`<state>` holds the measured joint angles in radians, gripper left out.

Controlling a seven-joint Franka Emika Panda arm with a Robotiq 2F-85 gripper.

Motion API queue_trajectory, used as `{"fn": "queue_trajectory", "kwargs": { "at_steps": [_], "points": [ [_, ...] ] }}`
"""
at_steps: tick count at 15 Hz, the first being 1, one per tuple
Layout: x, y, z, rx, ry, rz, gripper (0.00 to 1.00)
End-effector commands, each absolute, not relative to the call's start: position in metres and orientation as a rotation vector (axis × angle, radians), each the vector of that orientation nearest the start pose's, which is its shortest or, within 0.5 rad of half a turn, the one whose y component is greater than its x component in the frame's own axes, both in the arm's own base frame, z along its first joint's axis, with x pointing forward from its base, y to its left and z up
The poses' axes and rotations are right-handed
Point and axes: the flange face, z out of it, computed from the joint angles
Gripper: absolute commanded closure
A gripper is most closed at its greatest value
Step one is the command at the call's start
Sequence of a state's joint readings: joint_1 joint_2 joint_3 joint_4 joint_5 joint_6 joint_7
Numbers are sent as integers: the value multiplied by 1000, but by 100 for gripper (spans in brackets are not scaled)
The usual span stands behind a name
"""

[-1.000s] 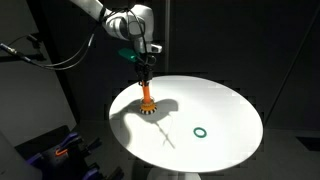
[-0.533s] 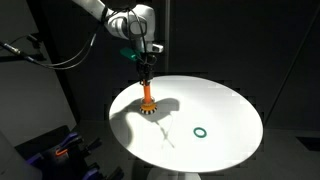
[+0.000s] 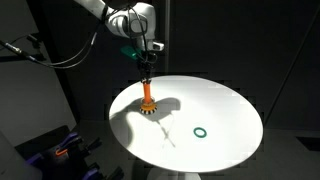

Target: Slide the ring holder forward on the table, pick up the black and white ring and put it on the ring holder

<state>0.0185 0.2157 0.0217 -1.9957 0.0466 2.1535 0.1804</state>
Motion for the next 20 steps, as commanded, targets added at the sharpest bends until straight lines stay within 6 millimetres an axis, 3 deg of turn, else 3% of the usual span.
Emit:
{"fn": "queue_trajectory", "kwargs": {
  "at_steps": [1,13,14,17,20],
  "points": [
    [596,26,351,-3096,312,118,58],
    [606,30,331,-3087,332,182,57],
    [606,30,331,-3084,333,190,8],
    [605,29,337,-3075,324,197,0],
    [602,27,345,-3065,313,201,0]
  ]
}}
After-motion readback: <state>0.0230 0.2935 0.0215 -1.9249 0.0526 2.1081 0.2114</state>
